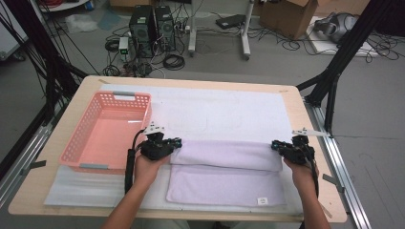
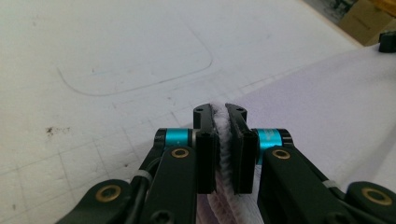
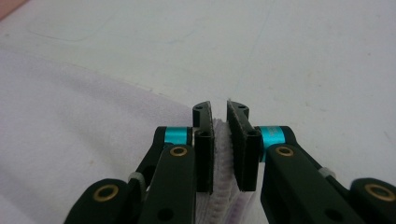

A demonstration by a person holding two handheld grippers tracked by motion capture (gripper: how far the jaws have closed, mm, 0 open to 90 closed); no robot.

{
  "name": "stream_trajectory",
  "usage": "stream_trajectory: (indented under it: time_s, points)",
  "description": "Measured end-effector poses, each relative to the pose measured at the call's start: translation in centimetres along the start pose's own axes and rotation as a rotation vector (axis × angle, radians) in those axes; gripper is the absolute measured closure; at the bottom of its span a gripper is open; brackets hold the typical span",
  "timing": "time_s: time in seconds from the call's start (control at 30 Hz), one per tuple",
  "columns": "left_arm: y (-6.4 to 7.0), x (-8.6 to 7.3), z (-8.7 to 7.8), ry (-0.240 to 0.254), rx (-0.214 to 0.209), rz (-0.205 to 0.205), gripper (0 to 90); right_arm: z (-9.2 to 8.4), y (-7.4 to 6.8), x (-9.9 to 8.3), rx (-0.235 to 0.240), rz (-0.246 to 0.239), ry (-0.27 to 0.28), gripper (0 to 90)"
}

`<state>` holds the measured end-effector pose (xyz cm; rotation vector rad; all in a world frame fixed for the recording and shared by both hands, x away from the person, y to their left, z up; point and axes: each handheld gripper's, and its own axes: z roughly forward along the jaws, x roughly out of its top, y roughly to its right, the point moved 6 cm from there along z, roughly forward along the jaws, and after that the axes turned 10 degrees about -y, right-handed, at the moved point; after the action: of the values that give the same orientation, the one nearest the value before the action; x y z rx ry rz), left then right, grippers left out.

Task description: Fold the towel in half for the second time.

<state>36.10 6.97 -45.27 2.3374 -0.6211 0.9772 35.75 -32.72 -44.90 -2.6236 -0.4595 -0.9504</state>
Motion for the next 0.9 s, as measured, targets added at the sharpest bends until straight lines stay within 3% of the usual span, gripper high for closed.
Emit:
stream_trajectory:
  time_s: [0.27,0.4,0.53,0.9]
  points:
    - [1.7,-2.4,-2.2,0.038,-0.032,0.049,82.3,-2.7,-1.7,-3.2,0.004,-0.042,0.081,80.5]
    - [2.4,-3.4,-2.7,0.046,-0.036,0.062,82.0,-3.4,-2.4,-4.7,0.009,-0.035,0.098,80.4]
    - [3.0,-4.5,-3.3,0.063,-0.043,0.049,82.0,-4.2,-2.9,-5.8,0.007,-0.048,0.107,80.5]
    - [5.5,-7.4,-5.3,0.072,-0.052,0.074,81.6,-6.3,-4.3,-9.2,0.014,-0.087,0.107,80.4]
